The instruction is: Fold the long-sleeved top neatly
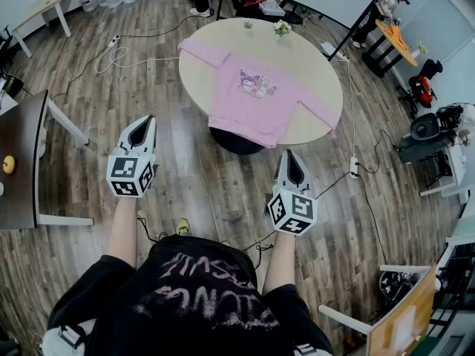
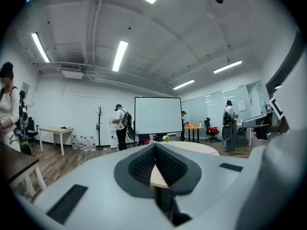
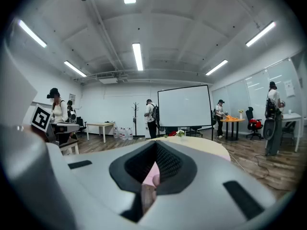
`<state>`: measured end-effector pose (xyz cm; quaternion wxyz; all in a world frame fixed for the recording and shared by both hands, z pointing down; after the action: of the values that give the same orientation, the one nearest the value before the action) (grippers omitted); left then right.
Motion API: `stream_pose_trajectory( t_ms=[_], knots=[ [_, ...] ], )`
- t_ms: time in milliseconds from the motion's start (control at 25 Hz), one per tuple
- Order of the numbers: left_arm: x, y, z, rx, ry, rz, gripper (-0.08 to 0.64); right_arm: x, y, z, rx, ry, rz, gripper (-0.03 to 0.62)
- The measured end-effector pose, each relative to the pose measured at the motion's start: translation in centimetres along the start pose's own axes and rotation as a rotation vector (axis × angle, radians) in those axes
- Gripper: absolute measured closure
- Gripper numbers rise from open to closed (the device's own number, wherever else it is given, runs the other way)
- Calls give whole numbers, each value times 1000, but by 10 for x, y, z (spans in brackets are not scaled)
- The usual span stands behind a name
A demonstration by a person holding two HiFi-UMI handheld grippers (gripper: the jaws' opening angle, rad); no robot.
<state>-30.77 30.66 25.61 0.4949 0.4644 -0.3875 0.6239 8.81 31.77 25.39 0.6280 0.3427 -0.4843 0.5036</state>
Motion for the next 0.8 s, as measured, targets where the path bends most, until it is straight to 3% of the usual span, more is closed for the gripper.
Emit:
stream_pose_trajectory(
  t_ms=[200, 800],
  knots=[
    [1, 10, 1, -30, -2, -2, 552, -2, 4, 5, 3, -2, -1, 589],
    [3, 12, 1, 3, 11, 13, 552, 0, 15, 1, -1, -17, 25, 588]
  ],
)
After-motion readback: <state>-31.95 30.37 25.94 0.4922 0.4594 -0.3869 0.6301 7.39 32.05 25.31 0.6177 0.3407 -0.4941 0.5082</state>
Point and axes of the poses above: the fingertips, and each gripper's own axes: z forward along the fingers, y to its left, x out of its underside, the point moved 7 cm from there along -z, backward along the fingers, and after that the axes turned 11 degrees about y, right-handed, at the moved point
